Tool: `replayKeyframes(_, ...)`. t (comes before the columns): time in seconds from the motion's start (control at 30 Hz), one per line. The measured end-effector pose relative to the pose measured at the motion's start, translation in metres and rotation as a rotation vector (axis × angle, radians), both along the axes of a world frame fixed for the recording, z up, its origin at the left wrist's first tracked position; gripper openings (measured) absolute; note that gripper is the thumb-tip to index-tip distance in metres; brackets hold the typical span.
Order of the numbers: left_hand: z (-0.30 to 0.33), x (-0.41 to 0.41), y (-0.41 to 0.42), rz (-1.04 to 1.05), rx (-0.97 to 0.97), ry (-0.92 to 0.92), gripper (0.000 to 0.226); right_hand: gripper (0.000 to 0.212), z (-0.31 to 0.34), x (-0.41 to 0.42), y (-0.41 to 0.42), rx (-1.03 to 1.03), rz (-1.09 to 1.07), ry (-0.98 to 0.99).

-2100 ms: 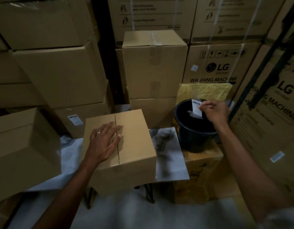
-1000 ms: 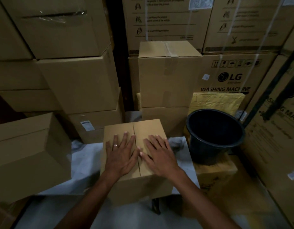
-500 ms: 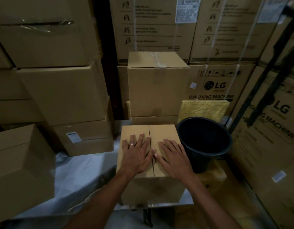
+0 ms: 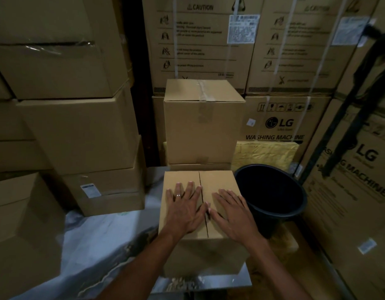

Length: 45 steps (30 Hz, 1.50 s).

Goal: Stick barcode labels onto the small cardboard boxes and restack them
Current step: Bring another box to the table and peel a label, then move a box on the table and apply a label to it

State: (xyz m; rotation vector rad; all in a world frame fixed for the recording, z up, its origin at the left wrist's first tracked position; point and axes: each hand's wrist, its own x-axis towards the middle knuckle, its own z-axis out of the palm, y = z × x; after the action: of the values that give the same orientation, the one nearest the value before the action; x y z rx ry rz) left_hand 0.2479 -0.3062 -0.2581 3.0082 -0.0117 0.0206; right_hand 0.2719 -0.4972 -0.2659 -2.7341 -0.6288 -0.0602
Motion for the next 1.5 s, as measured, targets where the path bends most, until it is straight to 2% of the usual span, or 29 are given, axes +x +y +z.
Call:
replayKeyframes(0.1, -0.002, 0.004, -0.001, 0.011, -0.007, -0.012, 0.085, 0.081, 0.002, 0.003, -0.001, 0.005, 0.003, 0.014)
replayKeyframes(0.2, -0.001, 0.004, 0.000, 0.008, -0.048, -0.025, 0.095, 0.068, 0.003, 0.005, 0.000, -0.004, -0.002, 0.016)
replayKeyframes(0.4, 0.002, 0.001, 0.007, -0.006, -0.214, -0.086, 0.057, 0.065, 0.010, 0.000, 0.002, 0.005, -0.008, 0.022)
replayKeyframes(0.47, 0.002, -0.003, 0.010, -0.016, -0.237, -0.088, 0.057, 0.065, 0.012, -0.001, 0.004, -0.007, -0.002, 0.032)
replayKeyframes(0.6, 0.002, -0.017, 0.025, -0.058, -0.221, -0.094, 0.071, 0.058, 0.021, -0.004, 0.014, -0.009, -0.028, 0.054)
replayKeyframes(0.7, 0.003, -0.024, 0.042, -0.058, -0.206, -0.126, 0.067, 0.051, 0.027, -0.007, 0.031, -0.008, -0.022, 0.017)
replayKeyframes(0.87, 0.007, -0.039, 0.079, -0.023, -0.220, -0.127, 0.069, 0.047, 0.046, -0.020, 0.081, 0.110, 0.053, -0.013)
replayKeyframes(0.93, 0.007, -0.047, 0.099, -0.003, -0.239, -0.136, 0.062, 0.047, 0.052, -0.026, 0.104, 0.163, 0.099, -0.011)
replayKeyframes(1.07, 0.012, -0.069, 0.141, 0.084, -0.238, -0.192, 0.055, 0.047, 0.053, -0.037, 0.155, 0.225, 0.187, 0.012)
replayKeyframes(1.23, 0.013, -0.105, 0.215, 0.255, -0.185, -0.233, 0.074, 0.048, 0.049, -0.063, 0.232, 0.227, 0.308, 0.087)
replayKeyframes(1.4, 0.025, -0.159, 0.300, 0.464, -0.049, -0.255, 0.072, 0.043, 0.048, -0.104, 0.319, 0.178, 0.507, 0.092)
replayKeyframes(1.5, 0.029, -0.188, 0.345, 0.577, -0.048, -0.299, 0.072, 0.035, 0.042, -0.118, 0.370, 0.217, 0.604, 0.117)
